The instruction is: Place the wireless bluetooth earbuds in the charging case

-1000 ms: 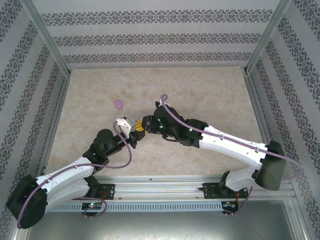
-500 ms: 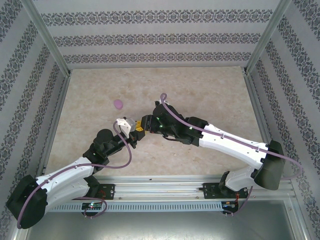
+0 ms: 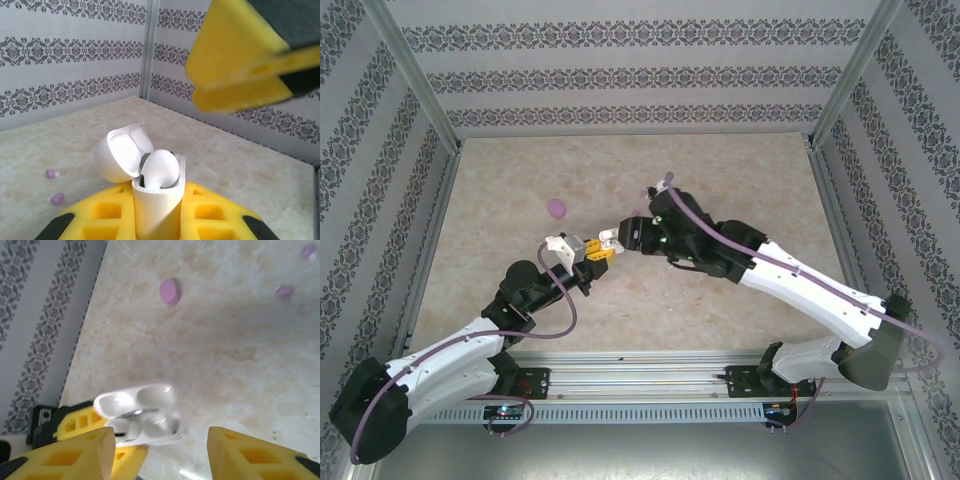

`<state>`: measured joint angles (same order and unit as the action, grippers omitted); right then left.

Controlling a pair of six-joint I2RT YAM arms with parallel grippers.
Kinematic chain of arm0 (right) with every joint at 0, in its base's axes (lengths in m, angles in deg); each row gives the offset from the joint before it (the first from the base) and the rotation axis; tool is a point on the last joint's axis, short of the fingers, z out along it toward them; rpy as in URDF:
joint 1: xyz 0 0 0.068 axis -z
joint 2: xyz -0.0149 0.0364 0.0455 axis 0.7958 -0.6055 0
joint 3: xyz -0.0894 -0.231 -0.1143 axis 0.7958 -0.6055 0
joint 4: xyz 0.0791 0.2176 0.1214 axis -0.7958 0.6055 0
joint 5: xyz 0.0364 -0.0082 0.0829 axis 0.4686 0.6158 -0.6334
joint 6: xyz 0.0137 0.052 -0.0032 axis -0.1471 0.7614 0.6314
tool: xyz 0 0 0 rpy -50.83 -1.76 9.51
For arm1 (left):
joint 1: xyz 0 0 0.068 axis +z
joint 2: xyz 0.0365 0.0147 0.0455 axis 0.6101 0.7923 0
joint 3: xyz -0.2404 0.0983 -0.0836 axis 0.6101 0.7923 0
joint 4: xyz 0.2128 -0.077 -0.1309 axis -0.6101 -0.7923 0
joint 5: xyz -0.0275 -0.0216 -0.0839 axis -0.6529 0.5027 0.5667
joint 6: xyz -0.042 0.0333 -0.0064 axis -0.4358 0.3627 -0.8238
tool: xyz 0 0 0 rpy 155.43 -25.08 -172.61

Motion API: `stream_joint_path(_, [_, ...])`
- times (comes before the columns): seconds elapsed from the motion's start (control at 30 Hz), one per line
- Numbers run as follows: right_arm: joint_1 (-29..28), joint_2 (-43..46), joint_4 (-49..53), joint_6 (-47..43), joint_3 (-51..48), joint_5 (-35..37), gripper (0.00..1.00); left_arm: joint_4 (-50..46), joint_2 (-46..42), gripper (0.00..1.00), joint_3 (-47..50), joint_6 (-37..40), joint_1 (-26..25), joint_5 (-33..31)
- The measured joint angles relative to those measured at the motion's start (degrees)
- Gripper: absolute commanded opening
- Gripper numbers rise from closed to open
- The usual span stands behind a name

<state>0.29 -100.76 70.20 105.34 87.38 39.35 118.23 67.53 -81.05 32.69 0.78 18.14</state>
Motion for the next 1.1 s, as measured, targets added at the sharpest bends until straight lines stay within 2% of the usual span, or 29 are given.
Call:
stream_joint_path(0.17, [7.69,1.33,5.79,-2.62,0.28,-1.99,0.52,-1.86,-2.91,0.00,0.35,-1.25,0.02,1.16])
stream_joint_path(0.4, [15.19,-0.22,8.59,-4.04,-7.45,-5.46,0.51,-4.15,-4.31,0.00,1.73,-2.49,0.02,2.36])
stream_joint_path(0.73, [19.96,-12.39,5.75,-5.14,-14.45,-9.31,0.49,-4.90,-1.97,0.00,1.88,-2.58,0.00,3.37])
stream_joint_path(1.1, [21.22,-22.25,-3.17,-6.16,-17.25,-10.64,0.46,-4.37,1.27,0.00,2.99,-2.58,0.02,4.07])
